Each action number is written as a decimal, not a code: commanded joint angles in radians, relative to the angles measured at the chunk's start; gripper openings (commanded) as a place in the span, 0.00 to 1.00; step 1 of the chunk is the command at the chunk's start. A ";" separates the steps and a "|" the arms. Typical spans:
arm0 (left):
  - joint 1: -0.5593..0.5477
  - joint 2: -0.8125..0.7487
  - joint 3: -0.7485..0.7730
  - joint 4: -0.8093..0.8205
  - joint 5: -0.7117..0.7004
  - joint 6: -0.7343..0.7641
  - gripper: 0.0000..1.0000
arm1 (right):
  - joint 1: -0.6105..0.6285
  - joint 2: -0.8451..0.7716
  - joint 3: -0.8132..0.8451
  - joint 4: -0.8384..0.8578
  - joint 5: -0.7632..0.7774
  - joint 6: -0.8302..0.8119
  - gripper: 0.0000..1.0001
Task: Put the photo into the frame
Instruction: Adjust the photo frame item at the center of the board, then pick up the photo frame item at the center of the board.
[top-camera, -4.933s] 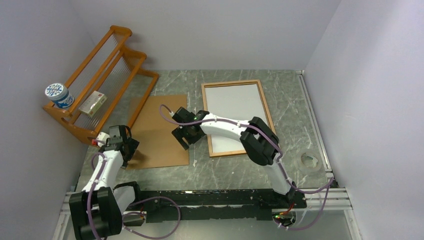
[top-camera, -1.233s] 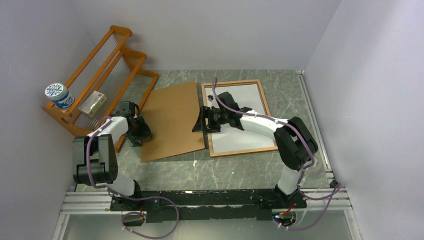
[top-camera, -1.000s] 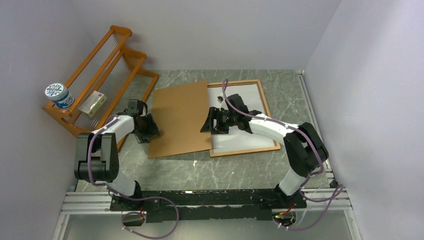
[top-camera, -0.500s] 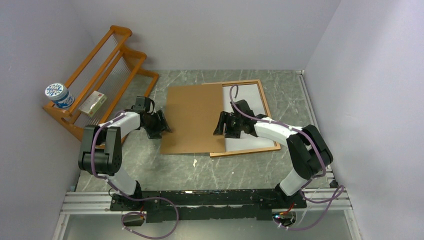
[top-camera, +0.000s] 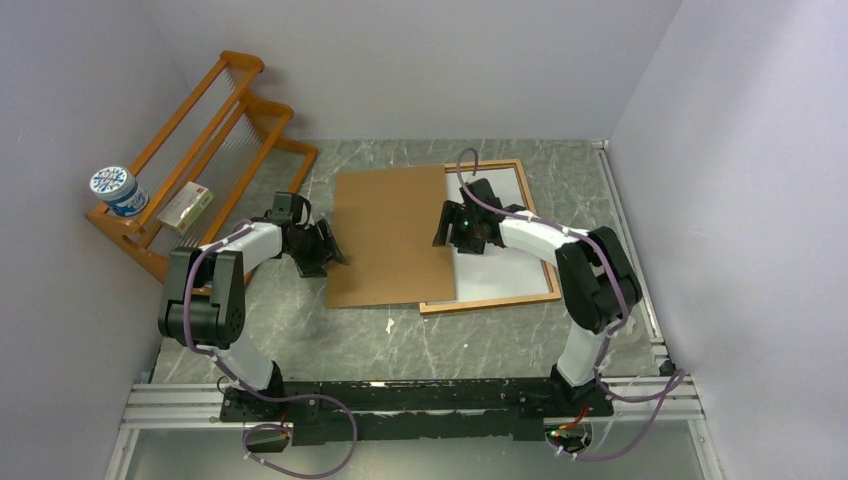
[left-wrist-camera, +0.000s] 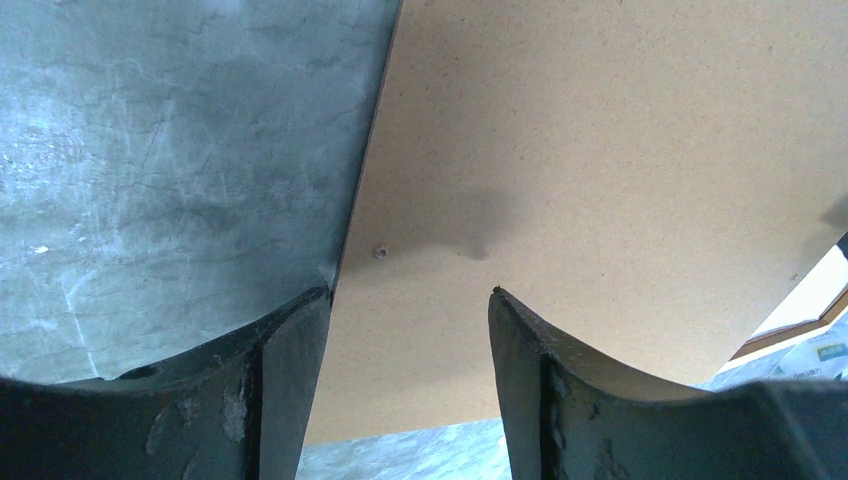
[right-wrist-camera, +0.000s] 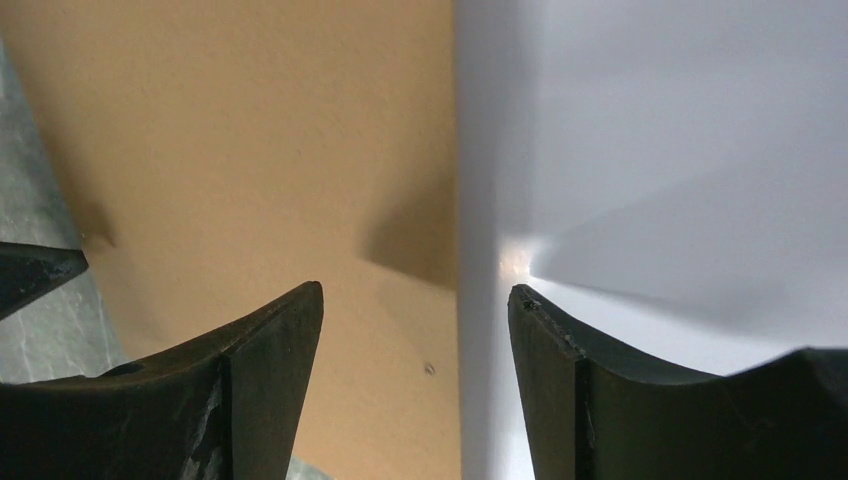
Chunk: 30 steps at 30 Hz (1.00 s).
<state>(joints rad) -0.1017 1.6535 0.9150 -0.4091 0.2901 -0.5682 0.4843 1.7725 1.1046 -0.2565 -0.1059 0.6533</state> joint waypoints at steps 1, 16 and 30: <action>-0.011 0.046 -0.038 -0.028 -0.033 0.021 0.66 | 0.001 0.065 0.101 0.024 -0.066 -0.053 0.71; -0.009 0.046 0.003 -0.037 -0.014 0.036 0.67 | -0.042 -0.119 -0.038 0.397 -0.563 0.137 0.58; -0.009 -0.064 0.002 0.004 -0.023 0.044 0.67 | -0.042 -0.028 0.102 0.294 -0.590 0.104 0.14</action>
<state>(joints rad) -0.0975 1.6375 0.9241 -0.4252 0.2813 -0.5419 0.4179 1.7523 1.1202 0.0422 -0.6518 0.7799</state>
